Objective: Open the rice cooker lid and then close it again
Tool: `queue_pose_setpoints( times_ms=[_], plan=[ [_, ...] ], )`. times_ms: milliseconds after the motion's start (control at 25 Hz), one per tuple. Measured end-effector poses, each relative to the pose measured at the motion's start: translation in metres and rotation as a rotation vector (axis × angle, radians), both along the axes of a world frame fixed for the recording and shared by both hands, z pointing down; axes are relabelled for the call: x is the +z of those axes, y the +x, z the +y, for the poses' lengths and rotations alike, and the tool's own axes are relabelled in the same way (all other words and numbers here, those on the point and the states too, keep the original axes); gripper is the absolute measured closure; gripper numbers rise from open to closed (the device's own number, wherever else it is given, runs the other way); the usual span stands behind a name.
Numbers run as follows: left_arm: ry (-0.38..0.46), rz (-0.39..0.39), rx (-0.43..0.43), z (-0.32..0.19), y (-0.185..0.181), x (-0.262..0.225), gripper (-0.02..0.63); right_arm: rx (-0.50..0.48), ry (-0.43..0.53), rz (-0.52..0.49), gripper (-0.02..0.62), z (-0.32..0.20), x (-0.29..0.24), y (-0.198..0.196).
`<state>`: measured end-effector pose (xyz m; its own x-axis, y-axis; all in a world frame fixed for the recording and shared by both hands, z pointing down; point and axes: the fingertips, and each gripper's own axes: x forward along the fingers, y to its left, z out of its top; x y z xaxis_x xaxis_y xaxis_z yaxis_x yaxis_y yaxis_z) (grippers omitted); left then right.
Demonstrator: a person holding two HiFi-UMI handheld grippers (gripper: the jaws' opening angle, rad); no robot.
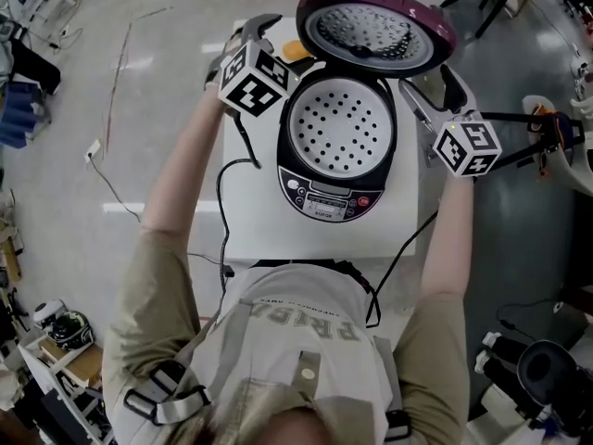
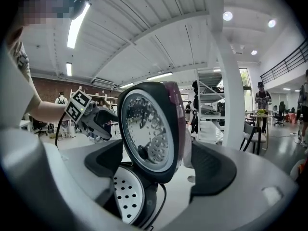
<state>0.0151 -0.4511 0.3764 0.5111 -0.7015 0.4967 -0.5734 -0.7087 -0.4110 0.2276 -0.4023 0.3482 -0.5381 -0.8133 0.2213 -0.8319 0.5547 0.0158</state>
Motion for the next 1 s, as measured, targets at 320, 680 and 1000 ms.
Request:
queue_pose_setpoints(
  times_ms=[320, 680, 1000],
  plan=[
    [0.018, -0.016, 0.011, -0.029, 0.013, -0.001, 0.172, -0.045, 0.012, 0.001, 0.152, -0.026, -0.005, -0.005],
    [0.023, -0.033, 0.049, -0.035, 0.026, -0.002, 0.167, -0.133, 0.060, 0.024, 0.141, -0.034, -0.018, -0.021],
    [0.034, -0.038, 0.066, -0.037, 0.029, -0.006, 0.167, -0.150, 0.065, 0.034, 0.138, -0.034, -0.019, -0.025]
  ],
)
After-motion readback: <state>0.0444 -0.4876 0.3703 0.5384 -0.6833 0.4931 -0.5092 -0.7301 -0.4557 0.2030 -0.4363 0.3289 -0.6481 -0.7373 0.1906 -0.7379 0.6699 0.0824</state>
